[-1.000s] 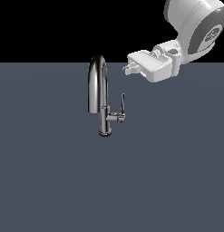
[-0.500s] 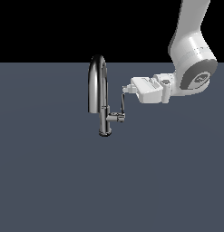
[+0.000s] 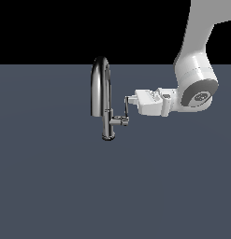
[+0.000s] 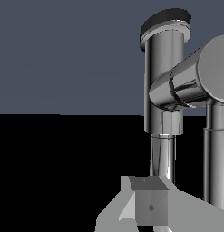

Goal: Turn on the faucet by rotating a designated handle.

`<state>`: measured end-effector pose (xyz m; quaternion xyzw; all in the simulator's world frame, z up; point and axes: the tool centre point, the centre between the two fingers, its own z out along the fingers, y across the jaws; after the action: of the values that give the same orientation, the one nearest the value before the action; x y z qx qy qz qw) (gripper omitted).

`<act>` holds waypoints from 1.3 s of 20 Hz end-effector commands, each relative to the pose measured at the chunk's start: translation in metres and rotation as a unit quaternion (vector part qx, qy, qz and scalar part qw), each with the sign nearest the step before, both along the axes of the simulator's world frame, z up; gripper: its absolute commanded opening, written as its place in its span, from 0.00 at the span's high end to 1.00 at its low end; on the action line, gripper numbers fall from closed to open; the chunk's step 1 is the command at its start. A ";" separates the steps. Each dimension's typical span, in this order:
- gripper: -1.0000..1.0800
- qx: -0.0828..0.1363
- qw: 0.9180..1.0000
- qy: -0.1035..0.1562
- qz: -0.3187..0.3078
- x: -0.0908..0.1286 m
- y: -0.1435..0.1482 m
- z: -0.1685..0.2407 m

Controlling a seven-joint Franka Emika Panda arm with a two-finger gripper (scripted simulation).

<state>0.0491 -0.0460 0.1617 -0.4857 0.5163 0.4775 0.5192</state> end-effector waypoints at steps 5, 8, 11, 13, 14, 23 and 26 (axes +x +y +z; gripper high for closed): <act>1.00 0.002 1.000 0.002 -0.002 0.000 0.001 -0.001; 1.00 0.002 1.000 0.002 -0.002 -0.008 0.001 0.000; 1.00 0.002 1.000 0.002 -0.002 -0.016 0.002 0.001; 1.00 0.002 1.000 0.002 -0.002 -0.022 0.003 0.001; 1.00 0.002 1.000 0.002 -0.002 -0.025 0.003 0.002; 1.00 0.002 1.000 0.001 -0.002 -0.052 0.005 0.005; 1.00 0.002 1.000 0.001 -0.002 -0.059 0.006 0.006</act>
<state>-0.0043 -0.0467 0.1662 -0.4818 0.5216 0.4718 0.5227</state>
